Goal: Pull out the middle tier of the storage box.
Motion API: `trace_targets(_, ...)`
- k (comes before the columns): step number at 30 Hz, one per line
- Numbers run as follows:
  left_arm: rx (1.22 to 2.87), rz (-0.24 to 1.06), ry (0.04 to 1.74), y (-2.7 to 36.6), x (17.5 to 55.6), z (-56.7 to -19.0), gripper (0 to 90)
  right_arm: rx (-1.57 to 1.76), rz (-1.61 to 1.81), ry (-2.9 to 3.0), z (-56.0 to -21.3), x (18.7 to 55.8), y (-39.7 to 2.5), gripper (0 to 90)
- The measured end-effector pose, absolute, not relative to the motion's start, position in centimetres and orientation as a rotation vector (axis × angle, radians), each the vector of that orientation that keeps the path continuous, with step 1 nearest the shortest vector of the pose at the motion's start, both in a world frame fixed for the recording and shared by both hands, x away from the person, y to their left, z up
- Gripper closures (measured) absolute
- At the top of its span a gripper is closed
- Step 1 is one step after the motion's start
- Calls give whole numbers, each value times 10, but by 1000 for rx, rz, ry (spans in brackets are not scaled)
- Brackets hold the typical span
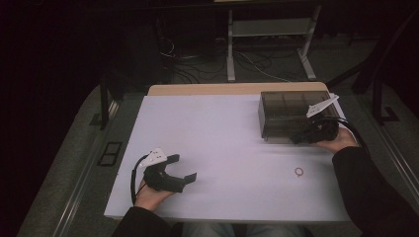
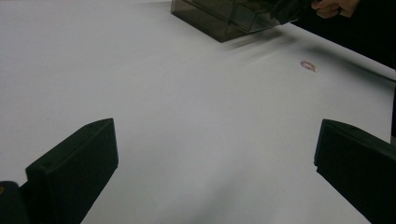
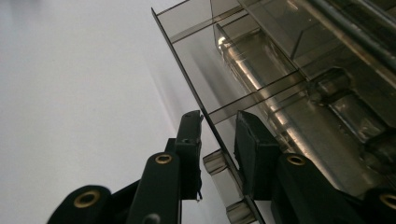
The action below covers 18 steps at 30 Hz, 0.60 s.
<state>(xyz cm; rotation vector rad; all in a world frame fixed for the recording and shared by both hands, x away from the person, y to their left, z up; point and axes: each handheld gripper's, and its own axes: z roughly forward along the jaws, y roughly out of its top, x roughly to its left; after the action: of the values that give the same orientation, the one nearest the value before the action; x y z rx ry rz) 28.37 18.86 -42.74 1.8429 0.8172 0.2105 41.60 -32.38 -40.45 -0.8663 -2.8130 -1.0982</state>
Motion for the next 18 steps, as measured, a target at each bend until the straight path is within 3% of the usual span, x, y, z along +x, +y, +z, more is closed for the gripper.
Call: trace_targets(18, 1839, 214, 821, 189, 284, -427, 0, -840, -1099, -2816, -408, 408, -326, 716)
